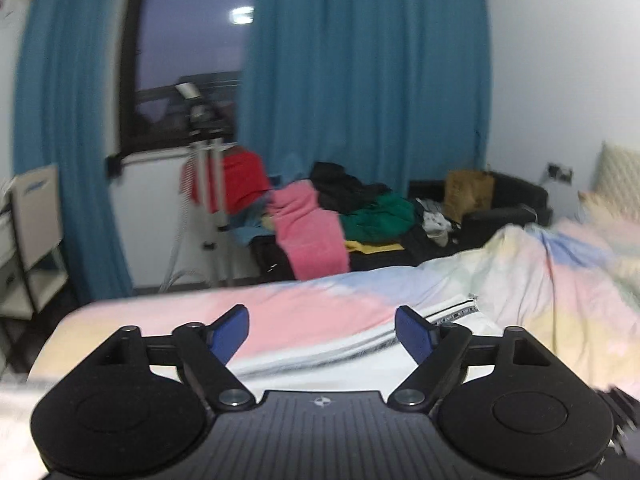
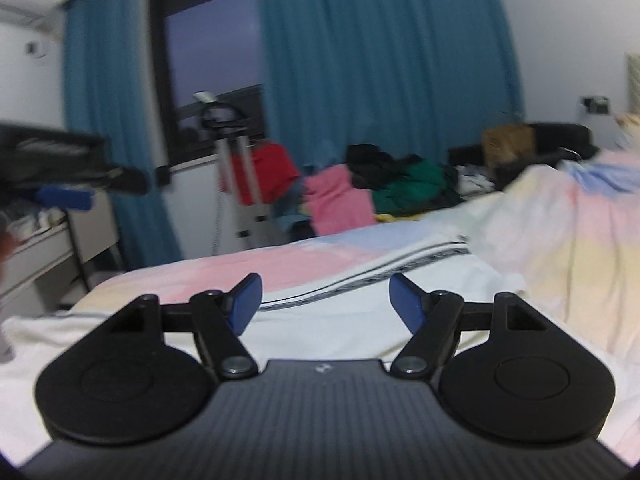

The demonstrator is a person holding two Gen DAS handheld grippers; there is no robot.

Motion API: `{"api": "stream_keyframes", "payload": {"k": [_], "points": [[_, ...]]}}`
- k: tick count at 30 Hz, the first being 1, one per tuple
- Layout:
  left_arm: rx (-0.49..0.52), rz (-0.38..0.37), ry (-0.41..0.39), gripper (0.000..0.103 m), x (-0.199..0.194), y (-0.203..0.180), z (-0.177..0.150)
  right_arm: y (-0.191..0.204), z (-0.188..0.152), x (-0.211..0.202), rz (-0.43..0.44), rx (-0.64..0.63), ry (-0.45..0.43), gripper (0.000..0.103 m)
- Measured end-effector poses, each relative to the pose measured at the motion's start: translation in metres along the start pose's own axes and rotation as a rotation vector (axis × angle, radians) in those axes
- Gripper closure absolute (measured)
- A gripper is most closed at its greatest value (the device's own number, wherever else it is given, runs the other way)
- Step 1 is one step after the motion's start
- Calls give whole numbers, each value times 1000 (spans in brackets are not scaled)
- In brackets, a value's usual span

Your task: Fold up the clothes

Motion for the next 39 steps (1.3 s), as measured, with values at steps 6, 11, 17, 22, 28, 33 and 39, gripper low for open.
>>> {"api": "stream_keyframes", "payload": {"k": [6, 11, 17, 22, 28, 33, 39], "points": [[-72, 76, 13, 20, -96, 56, -53, 25, 7, -30, 50, -41, 10, 31], [-129, 79, 6, 15, -134, 85, -89, 41, 0, -34, 0, -120, 16, 31], [-267, 206, 113, 15, -113, 130, -135, 52, -11, -8, -50, -154, 48, 31], [-444, 299, 191, 16, -110, 187, -145, 49, -12, 7, -82, -136, 69, 31], [-632, 440, 150, 15, -153, 272, -136, 35, 2, 21, -127, -119, 48, 31], [-698, 532, 91, 15, -194, 324, -139, 6, 14, 29, -176, -43, 103, 31], [-936, 493, 151, 15, -205, 366, -168, -94, 22, -6, -341, 303, 187, 31]]}}
Point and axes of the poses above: each gripper's, at about its wrist camera, not at the fingertips, and x roughly the way its jaws point, y to its left, z to its top, the point moved 1 cm from there along x, roughly the way its jaws point, and after that the axes turned 3 degrees about -x, right-handed, at the moved point
